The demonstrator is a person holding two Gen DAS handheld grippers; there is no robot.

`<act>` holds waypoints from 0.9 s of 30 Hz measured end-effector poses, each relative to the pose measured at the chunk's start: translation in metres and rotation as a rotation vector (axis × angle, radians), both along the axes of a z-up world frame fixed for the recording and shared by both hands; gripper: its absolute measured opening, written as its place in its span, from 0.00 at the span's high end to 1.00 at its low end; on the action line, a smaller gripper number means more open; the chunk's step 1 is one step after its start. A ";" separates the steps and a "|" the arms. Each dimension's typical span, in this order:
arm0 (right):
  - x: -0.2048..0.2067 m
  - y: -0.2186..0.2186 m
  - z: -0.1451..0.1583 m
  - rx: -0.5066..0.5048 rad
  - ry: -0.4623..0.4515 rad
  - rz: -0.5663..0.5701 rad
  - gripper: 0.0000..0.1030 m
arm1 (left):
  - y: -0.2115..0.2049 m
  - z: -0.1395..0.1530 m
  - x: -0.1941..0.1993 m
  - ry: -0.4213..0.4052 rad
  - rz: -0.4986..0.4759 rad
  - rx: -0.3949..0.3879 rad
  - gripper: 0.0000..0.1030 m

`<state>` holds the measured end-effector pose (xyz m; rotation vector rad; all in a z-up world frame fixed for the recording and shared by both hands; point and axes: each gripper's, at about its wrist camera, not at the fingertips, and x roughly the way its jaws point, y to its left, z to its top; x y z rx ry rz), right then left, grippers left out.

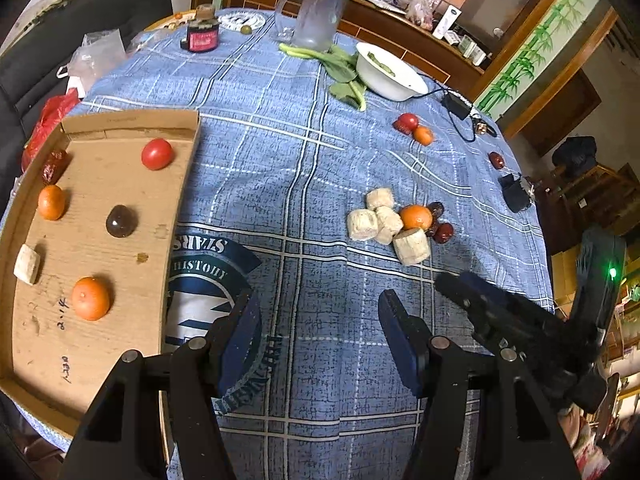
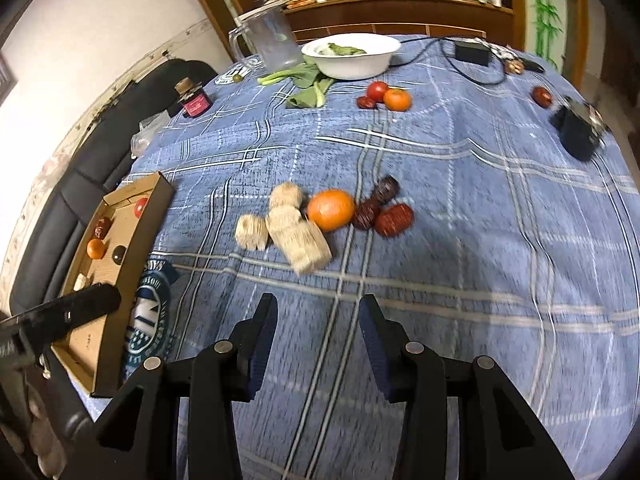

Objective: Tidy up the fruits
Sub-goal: 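Grasp a cake piece with the left tool while the right tool grasps another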

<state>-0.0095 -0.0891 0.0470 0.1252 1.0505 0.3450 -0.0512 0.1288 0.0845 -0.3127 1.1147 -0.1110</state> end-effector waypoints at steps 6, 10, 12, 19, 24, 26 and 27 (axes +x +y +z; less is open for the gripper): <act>0.026 0.026 -0.017 -0.054 -0.012 0.064 0.55 | 0.014 -0.012 0.007 0.033 0.030 0.007 0.41; 0.036 0.032 -0.021 -0.092 -0.034 0.069 0.55 | 0.015 -0.015 0.018 0.032 0.033 0.011 0.41; 0.039 0.031 -0.022 -0.098 -0.031 0.073 0.60 | 0.012 -0.018 0.027 0.034 0.027 -0.013 0.41; 0.031 0.014 -0.018 -0.062 -0.002 0.052 0.60 | -0.026 -0.027 0.063 -0.004 -0.092 -0.012 0.41; 0.018 -0.008 -0.017 -0.013 0.037 0.002 0.60 | -0.049 -0.042 0.086 -0.006 -0.184 0.010 0.48; 0.014 -0.012 -0.019 -0.006 0.049 -0.001 0.60 | -0.056 -0.050 0.093 0.001 -0.220 0.015 0.50; 0.012 -0.012 -0.019 -0.009 0.049 0.001 0.60 | -0.059 -0.054 0.096 0.007 -0.236 0.021 0.53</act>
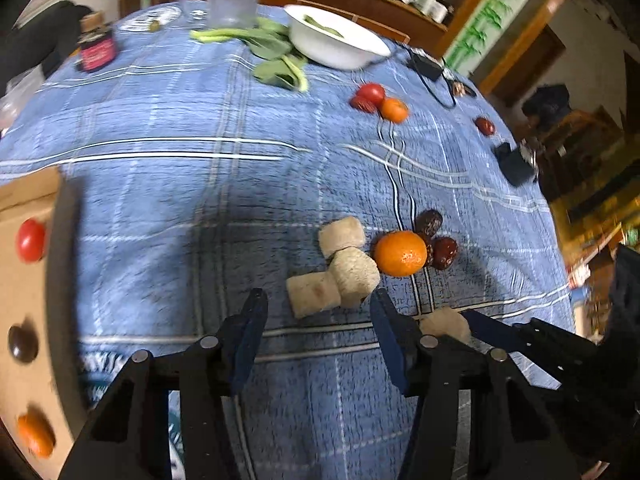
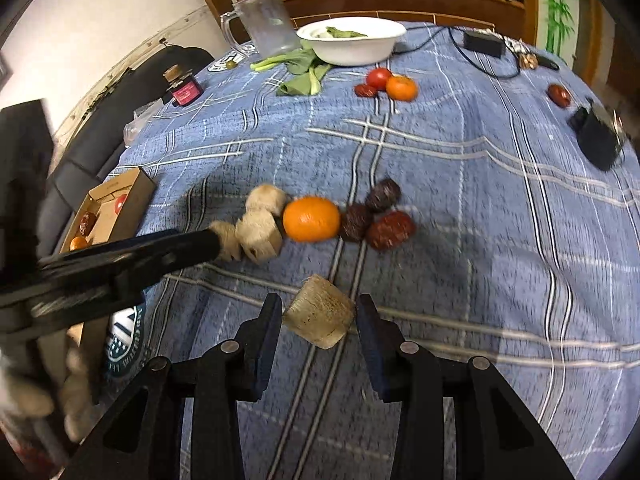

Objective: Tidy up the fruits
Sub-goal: 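Grasp a cake piece with the left tool while the right tool grasps another, then carry both cake pieces into the cardboard tray and open both tools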

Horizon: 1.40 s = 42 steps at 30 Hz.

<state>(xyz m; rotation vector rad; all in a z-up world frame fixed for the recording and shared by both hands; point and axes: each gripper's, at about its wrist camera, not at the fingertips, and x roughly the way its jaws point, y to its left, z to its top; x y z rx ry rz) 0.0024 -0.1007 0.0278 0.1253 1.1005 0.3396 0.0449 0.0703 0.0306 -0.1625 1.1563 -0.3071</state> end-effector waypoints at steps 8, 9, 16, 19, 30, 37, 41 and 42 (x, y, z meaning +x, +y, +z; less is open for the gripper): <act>-0.003 0.009 -0.001 -0.044 -0.031 0.014 0.60 | 0.000 -0.008 0.004 0.001 -0.039 -0.038 0.71; -0.003 0.010 -0.003 -0.043 -0.023 0.017 0.60 | 0.002 -0.008 0.003 0.007 -0.035 -0.034 0.73; -0.004 0.011 -0.002 -0.031 -0.006 -0.007 0.62 | 0.018 -0.001 -0.011 -0.009 -0.007 -0.040 0.73; -0.010 0.014 0.004 -0.024 -0.011 -0.009 0.62 | 0.026 0.008 -0.021 -0.020 0.015 -0.063 0.73; -0.028 0.064 0.037 0.055 -0.049 0.068 0.62 | 0.087 0.058 -0.081 -0.117 0.119 -0.044 0.73; -0.041 0.144 0.055 0.117 -0.072 0.227 0.62 | 0.178 0.064 -0.126 -0.101 0.291 -0.003 0.73; -0.049 0.188 0.054 0.123 -0.058 0.307 0.61 | 0.227 0.051 -0.146 -0.058 0.385 0.022 0.73; -0.052 0.199 0.052 0.122 -0.052 0.326 0.61 | 0.237 0.046 -0.149 -0.041 0.406 0.031 0.73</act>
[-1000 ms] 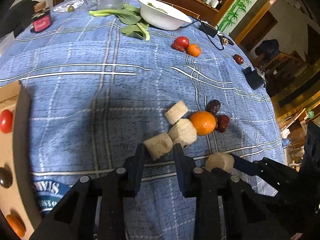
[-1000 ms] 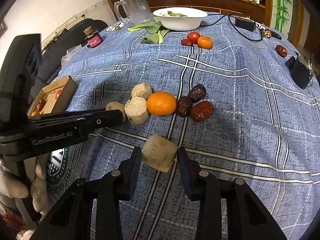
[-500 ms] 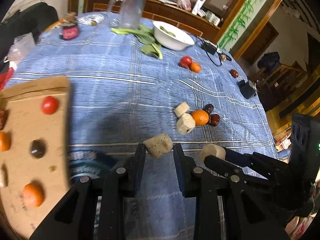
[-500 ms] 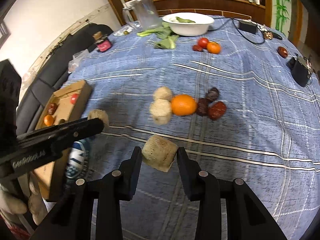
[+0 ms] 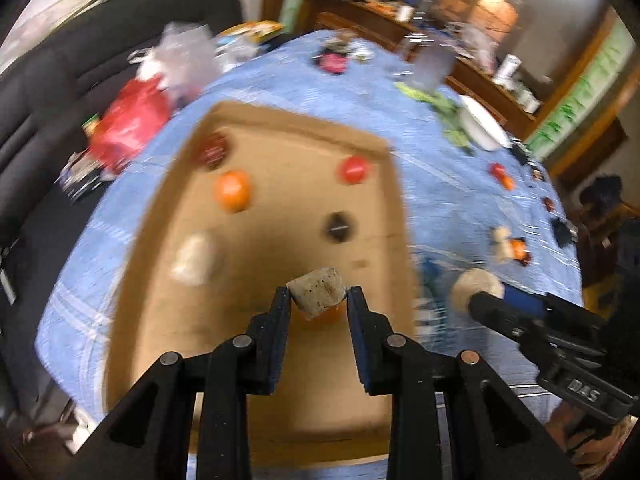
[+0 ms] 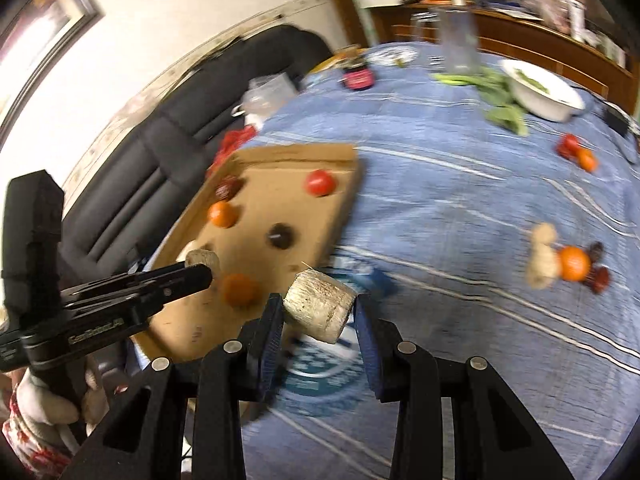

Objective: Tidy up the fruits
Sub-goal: 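Carry both cake pieces into the cardboard tray and open both tools, then move both open tools back over the fruit cluster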

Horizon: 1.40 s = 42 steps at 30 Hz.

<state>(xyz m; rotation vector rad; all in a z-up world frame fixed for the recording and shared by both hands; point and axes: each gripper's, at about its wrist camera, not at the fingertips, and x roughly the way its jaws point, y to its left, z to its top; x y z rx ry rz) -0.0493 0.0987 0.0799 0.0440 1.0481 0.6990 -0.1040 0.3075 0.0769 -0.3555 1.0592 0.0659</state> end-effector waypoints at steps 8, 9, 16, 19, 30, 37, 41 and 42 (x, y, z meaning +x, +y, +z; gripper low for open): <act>-0.017 0.066 -0.023 -0.066 0.020 0.118 0.61 | 0.037 -0.025 -0.009 0.087 0.020 0.041 0.73; -0.019 0.072 -0.028 -0.081 0.023 0.129 0.61 | 0.038 -0.028 -0.008 0.092 0.015 0.043 0.73; -0.025 0.098 -0.051 -0.139 0.047 0.157 0.61 | 0.043 -0.033 -0.004 0.106 -0.016 0.046 0.72; -0.027 0.101 -0.052 -0.162 0.019 0.161 0.61 | 0.042 -0.033 -0.003 0.104 -0.021 0.049 0.72; -0.032 0.093 -0.038 -0.132 -0.004 0.163 0.60 | 0.038 -0.015 -0.002 0.072 0.017 0.007 0.61; -0.037 0.066 -0.016 -0.097 -0.053 0.121 0.57 | 0.017 0.015 -0.005 0.026 0.035 0.006 0.48; -0.035 0.041 -0.006 -0.069 -0.058 0.070 0.56 | -0.008 0.033 -0.005 0.010 0.021 0.048 0.40; -0.034 0.035 -0.004 -0.064 -0.057 0.059 0.55 | -0.017 0.037 -0.005 0.004 0.011 0.056 0.40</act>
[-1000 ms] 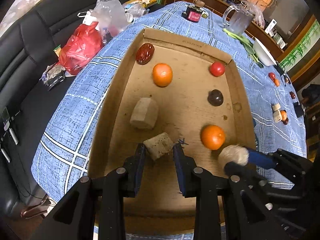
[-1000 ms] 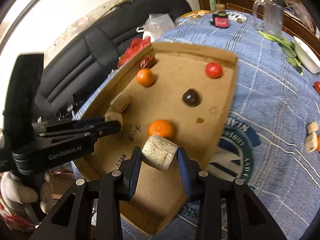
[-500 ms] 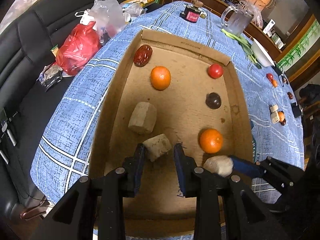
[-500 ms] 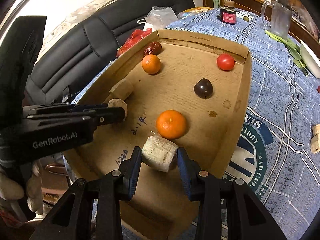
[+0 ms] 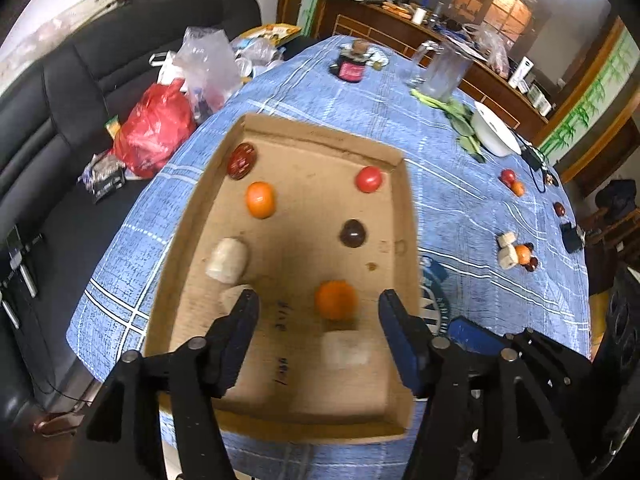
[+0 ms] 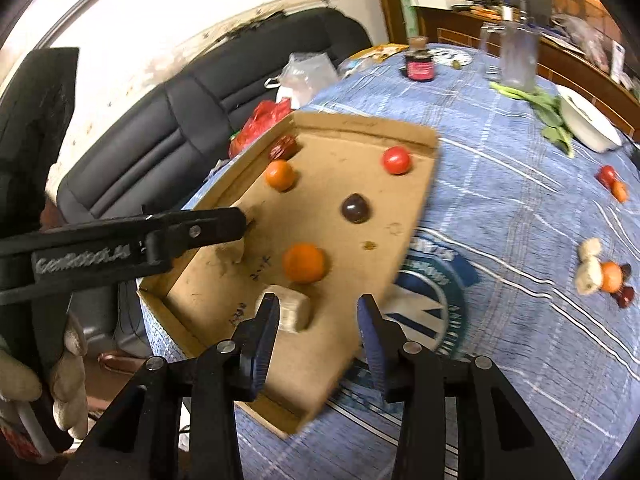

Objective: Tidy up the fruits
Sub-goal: 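Move both open tools back over the fruit cluster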

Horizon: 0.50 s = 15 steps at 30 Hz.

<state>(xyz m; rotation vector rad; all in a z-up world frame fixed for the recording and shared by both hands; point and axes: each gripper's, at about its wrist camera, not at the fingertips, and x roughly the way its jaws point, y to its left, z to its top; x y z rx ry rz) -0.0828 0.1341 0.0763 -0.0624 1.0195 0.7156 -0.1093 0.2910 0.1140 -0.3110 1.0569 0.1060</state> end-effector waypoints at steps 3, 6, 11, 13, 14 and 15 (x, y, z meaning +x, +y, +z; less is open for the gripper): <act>0.002 -0.024 0.006 0.015 -0.003 -0.044 0.50 | -0.022 0.012 0.000 -0.019 -0.030 0.002 0.39; 0.003 -0.047 0.010 0.013 -0.008 -0.089 0.47 | -0.044 0.021 0.001 -0.040 -0.063 0.009 0.39; 0.004 -0.088 0.011 -0.018 -0.013 -0.168 0.39 | -0.082 0.031 0.003 -0.063 -0.108 0.019 0.39; 0.006 -0.106 0.008 -0.050 -0.017 -0.214 0.27 | -0.098 0.031 0.004 -0.063 -0.127 0.017 0.39; 0.006 -0.115 0.007 -0.066 -0.026 -0.248 0.25 | -0.107 0.031 0.005 -0.062 -0.142 0.017 0.39; 0.006 -0.126 0.006 -0.090 -0.043 -0.301 0.21 | -0.114 0.031 0.005 -0.061 -0.151 0.020 0.39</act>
